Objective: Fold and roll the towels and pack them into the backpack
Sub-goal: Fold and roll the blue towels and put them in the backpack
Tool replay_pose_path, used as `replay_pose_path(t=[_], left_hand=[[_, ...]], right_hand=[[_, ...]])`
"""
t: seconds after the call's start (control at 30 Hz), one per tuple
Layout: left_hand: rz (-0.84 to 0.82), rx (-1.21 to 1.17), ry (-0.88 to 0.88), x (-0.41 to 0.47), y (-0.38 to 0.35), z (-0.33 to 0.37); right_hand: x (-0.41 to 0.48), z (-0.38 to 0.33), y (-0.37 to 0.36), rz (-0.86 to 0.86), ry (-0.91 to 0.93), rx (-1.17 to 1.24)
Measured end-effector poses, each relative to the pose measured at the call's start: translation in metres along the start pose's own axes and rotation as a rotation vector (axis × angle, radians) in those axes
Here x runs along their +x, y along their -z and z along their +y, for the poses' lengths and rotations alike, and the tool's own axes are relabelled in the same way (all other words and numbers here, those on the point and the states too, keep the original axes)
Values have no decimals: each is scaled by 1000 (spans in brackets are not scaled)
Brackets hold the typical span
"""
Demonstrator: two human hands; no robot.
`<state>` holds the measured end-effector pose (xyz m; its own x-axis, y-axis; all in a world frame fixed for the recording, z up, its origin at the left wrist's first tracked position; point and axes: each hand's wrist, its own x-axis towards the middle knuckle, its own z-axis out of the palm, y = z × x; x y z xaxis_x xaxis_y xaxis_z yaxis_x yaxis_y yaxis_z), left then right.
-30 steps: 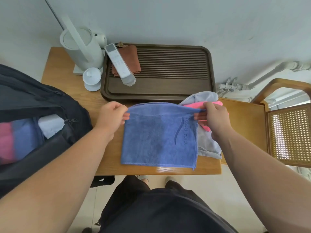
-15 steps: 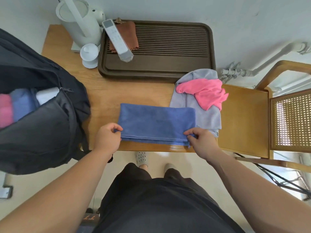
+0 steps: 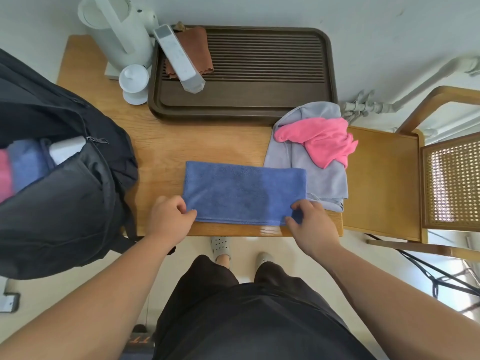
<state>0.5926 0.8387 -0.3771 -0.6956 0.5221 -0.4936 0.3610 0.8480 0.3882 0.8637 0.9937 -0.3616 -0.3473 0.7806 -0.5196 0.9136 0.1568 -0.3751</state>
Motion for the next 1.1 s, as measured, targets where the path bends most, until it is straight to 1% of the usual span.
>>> replay_pose_path(t=[0.07,0.13,0.2,0.27,0.33,0.4,0.53,0.67,0.73,0.87,0.93,1.0,1.1], left_hand=[[47,-2,26,6,4,4],[55,-29,69,16,6,9],[33,-45,86,28,6,16],[24,-57,99,41,4,23],[27,-77,120,53,5,30],[17,-95,128,61,5,36],[-71,-150,176,74,4,39],[-137,-219,183,77,8,38],[-140,-273,173,75,10,37],[-170,-451,201,68,13,39],[-189,-534,227,65,12,39],[-214,-619,245,64,11,36],[-281,-709,229,64,12,36]], right_hand=[[1,-12,-2,96,106,-52],[4,-29,-8,166,282,-126],[12,-47,-17,187,413,-233],[21,-63,-29,133,475,-361],[32,-73,-40,20,480,-490],[42,-74,-50,-70,442,-573],[50,-68,-59,-125,415,-677],[50,-72,-57,-164,399,-719],[48,-74,-55,-130,407,-704],[43,-83,-60,36,413,-604],[45,-88,-64,53,397,-576],[49,-88,-70,33,371,-584],[56,-81,-77,34,362,-619]])
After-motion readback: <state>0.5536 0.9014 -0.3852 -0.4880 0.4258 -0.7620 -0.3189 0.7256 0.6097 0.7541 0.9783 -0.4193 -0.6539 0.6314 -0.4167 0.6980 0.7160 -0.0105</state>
